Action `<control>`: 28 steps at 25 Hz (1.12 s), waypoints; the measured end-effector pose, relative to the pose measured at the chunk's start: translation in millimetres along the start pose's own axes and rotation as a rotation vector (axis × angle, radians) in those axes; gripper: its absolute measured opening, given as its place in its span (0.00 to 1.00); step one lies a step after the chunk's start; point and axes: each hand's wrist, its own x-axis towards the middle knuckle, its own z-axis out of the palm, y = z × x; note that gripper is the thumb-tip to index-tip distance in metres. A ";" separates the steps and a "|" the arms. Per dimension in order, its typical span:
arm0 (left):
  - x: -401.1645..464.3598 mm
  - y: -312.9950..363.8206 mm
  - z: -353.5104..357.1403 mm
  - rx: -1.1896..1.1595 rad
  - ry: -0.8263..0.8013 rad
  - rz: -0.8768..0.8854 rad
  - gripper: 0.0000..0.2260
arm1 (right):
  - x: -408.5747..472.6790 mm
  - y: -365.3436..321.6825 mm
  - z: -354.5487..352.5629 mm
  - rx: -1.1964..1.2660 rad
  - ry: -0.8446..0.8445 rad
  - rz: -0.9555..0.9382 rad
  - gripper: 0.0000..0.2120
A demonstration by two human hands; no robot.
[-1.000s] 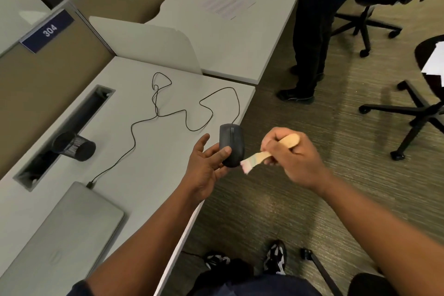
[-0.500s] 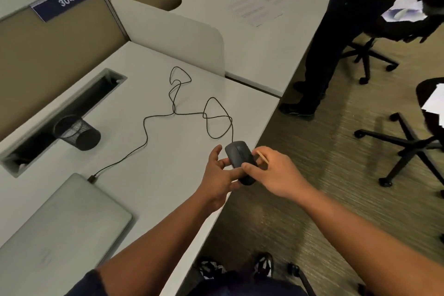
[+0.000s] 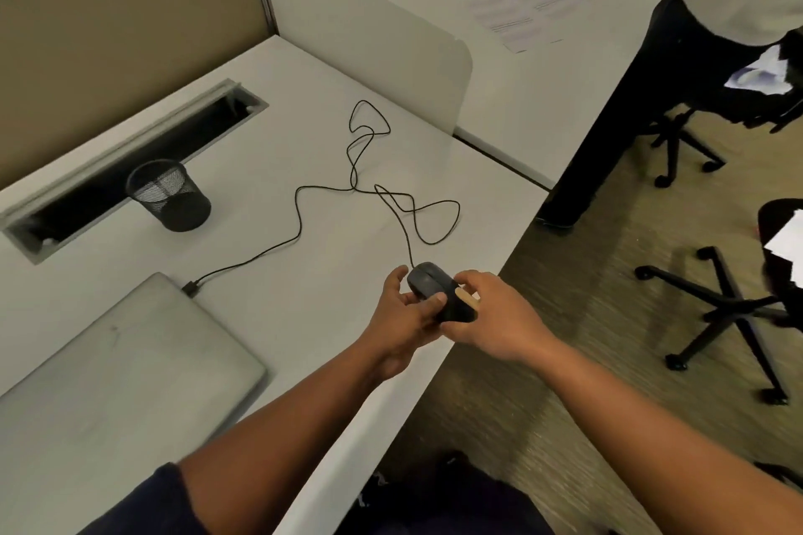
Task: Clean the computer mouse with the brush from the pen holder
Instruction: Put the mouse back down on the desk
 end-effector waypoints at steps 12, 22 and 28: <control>17.8 13.0 -38.2 0.441 0.173 0.072 0.23 | 56.8 -2.4 39.3 -0.130 0.040 -0.071 0.30; 83.1 65.7 -55.6 0.597 0.488 0.210 0.14 | 151.1 -25.7 38.9 -0.142 0.062 -0.230 0.30; 118.5 78.8 -63.9 0.584 0.607 0.243 0.13 | 189.2 -34.6 27.5 -0.162 0.055 -0.296 0.29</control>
